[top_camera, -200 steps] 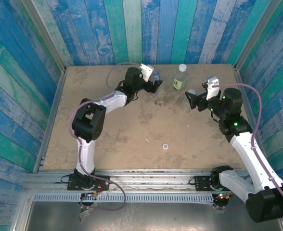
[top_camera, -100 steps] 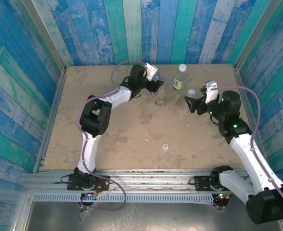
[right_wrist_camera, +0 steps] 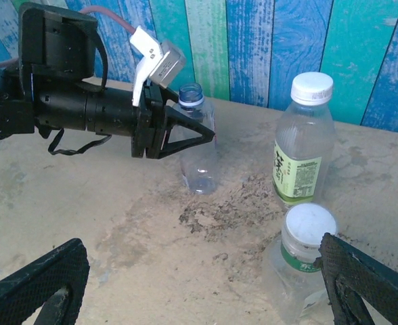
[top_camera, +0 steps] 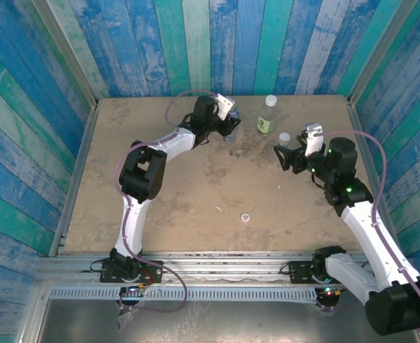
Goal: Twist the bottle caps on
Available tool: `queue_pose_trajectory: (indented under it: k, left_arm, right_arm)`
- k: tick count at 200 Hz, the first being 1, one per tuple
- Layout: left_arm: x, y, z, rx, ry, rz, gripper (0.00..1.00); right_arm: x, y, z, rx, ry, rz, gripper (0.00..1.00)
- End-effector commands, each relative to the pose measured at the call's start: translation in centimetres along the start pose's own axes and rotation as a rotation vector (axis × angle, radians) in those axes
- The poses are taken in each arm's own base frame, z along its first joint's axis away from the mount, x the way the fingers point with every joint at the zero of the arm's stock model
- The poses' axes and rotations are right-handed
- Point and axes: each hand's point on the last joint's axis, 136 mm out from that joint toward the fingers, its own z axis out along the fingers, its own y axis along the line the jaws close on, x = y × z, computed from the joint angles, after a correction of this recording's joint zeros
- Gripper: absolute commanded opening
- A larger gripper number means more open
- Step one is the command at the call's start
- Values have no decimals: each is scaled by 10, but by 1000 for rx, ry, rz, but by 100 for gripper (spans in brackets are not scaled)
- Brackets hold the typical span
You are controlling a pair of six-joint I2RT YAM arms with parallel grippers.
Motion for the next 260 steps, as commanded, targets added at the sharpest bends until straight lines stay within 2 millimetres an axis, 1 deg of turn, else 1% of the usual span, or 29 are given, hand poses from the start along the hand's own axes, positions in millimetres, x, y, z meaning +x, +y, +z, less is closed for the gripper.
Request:
queue_pose_trajectory:
  k: [1, 28, 34, 40, 43, 65, 78, 80, 94, 111, 119, 146, 157, 180, 201, 221, 245, 260]
  left_arm:
    - [21, 1, 13, 23, 16, -8, 47]
    - [16, -3, 3, 25, -2, 10, 47]
    - [16, -5, 0, 31, -6, 13, 46]
    - [15, -7, -4, 37, -10, 16, 46]
    - [16, -9, -6, 42, -10, 17, 46]
    - [12, -19, -26, 58, -36, 26, 46]
    - [17, -25, -39, 62, -43, 21, 47]
    - [15, -26, -42, 63, -49, 23, 47]
    - [18, -37, -58, 88, -56, 38, 46]
    - [22, -51, -77, 112, -62, 45, 46]
    - [29, -56, -84, 117, -52, 42, 46]
    - [36, -77, -110, 143, -48, 57, 45]
    - [35, -87, -122, 168, -64, 67, 45]
    - [40, -115, -143, 246, -86, 105, 45]
    - [53, -143, -156, 326, -59, 161, 46]
    - [61, -164, -167, 397, -56, 171, 46]
    - [66, -178, -179, 441, -62, 198, 47]
    - [69, -178, -181, 438, -65, 203, 48]
  right_arm:
    - [12, 0, -1, -4, 29, 36, 90]
    - [8, 2, -3, -8, 13, 38, 91]
    - [7, 3, -3, -13, 8, 43, 94]
    - [6, 3, -4, -13, 2, 52, 99]
    - [5, 3, -4, -14, -2, 56, 100]
    - [2, -5, -9, 40, -27, 147, 100]
    - [6, -5, -9, 40, -16, 145, 100]
    - [8, -5, -9, 42, -10, 147, 100]
    - [14, -10, -7, 64, 13, 200, 100]
    - [25, -10, -1, 50, 48, 225, 100]
    - [29, -7, 1, 27, 66, 232, 100]
    - [38, 5, 6, -46, 118, 232, 100]
    - [42, 8, 6, -55, 144, 225, 100]
    - [48, 13, 2, -50, 170, 185, 99]
    - [54, 15, -1, -35, 198, 165, 98]
    - [63, 19, -3, -32, 220, 163, 98]
    - [69, 25, -2, -38, 238, 160, 98]
    - [72, 30, 0, -42, 250, 149, 97]
